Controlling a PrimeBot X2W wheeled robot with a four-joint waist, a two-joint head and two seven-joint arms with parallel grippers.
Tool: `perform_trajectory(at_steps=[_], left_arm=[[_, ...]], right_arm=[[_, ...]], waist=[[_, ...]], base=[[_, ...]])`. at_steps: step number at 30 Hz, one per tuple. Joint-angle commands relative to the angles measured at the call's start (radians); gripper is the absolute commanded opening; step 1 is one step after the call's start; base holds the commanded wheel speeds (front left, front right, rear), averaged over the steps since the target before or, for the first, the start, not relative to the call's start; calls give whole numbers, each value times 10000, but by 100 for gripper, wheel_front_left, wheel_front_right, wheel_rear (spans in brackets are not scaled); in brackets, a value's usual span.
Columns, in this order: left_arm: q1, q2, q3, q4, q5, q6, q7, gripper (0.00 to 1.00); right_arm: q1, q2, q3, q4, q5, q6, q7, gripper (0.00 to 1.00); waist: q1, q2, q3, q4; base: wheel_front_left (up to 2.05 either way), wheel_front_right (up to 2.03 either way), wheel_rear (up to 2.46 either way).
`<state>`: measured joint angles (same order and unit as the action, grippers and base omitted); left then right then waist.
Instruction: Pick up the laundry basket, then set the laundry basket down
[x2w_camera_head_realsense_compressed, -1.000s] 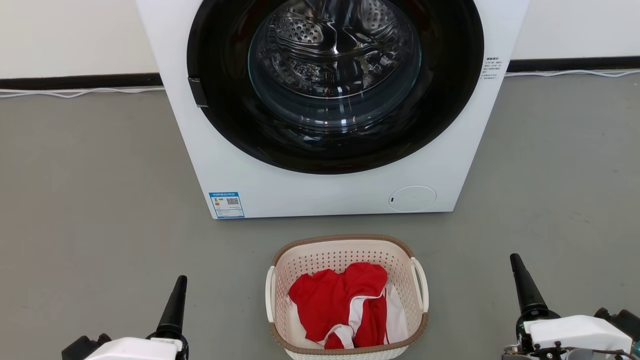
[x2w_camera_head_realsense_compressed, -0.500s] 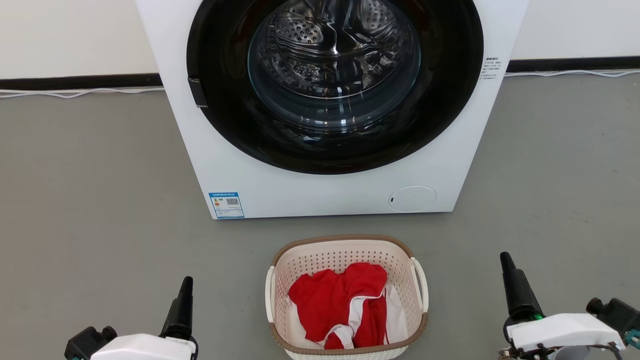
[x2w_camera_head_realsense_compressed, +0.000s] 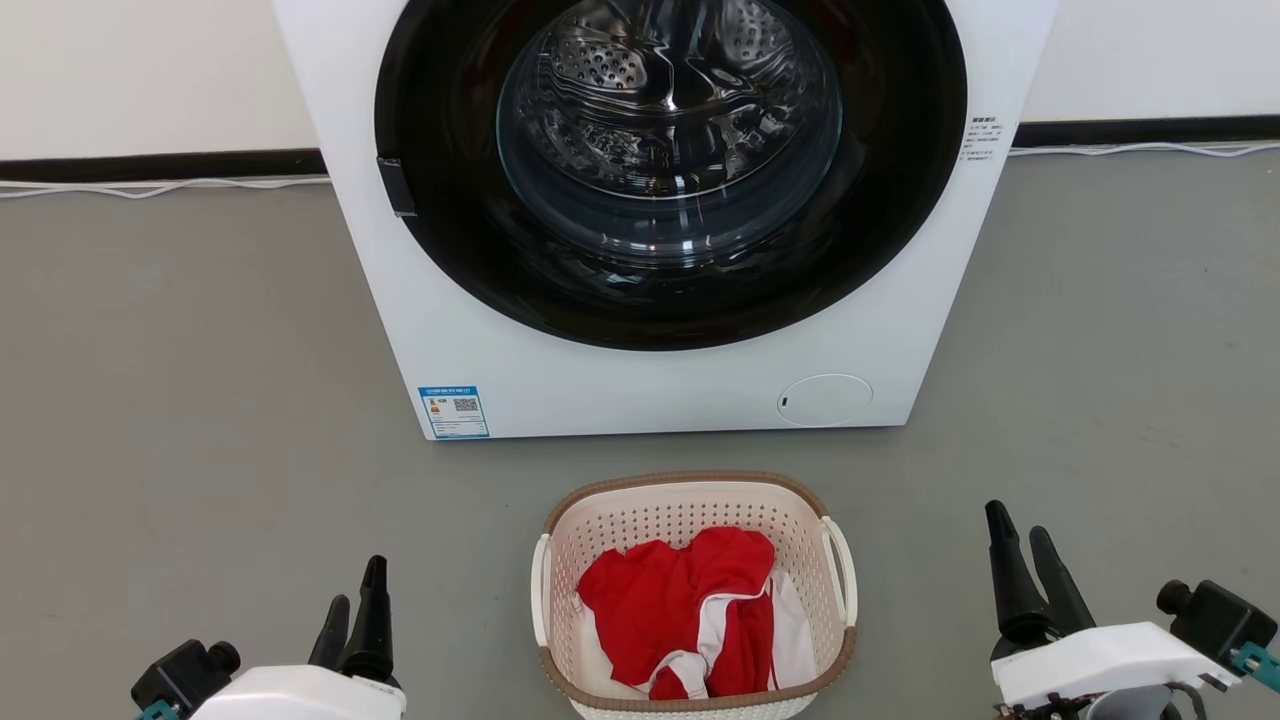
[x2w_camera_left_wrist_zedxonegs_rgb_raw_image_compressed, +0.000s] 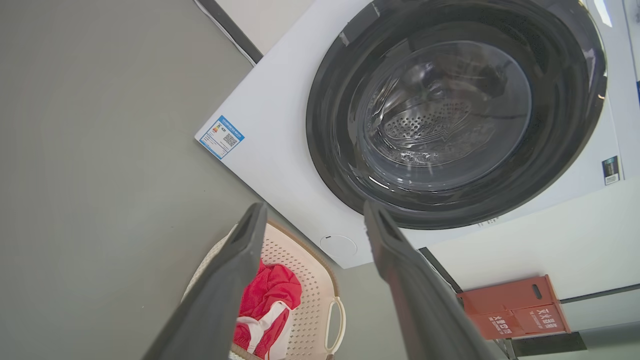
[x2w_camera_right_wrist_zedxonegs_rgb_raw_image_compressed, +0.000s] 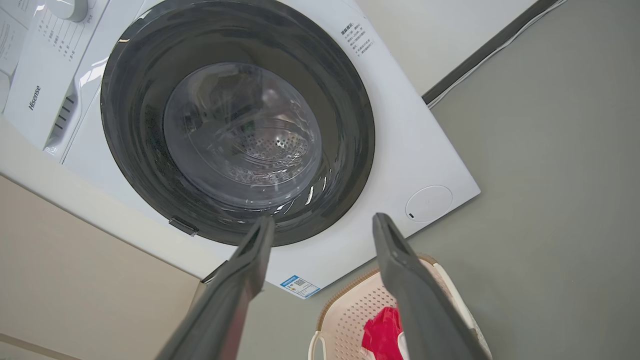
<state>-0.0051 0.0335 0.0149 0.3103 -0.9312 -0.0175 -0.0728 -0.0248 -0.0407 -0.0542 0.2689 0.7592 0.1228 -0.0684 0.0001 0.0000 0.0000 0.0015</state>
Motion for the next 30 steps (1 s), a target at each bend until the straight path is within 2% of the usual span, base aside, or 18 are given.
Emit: perform_trajectory(at_steps=[1,30], left_arm=[[-373,98,111,-294,304,59,-144,100],[-346,132,-119,-404,4001,461,-993,100]], right_arm=[[-448,-132,184,-306,-364,42,-187,100],[-572,-205,342,-6,-4364,60,-1037,100]], waist=[[0,0,-4,2],[-1,0,4,1]], base=[[0,0,0],[0,0,0]])
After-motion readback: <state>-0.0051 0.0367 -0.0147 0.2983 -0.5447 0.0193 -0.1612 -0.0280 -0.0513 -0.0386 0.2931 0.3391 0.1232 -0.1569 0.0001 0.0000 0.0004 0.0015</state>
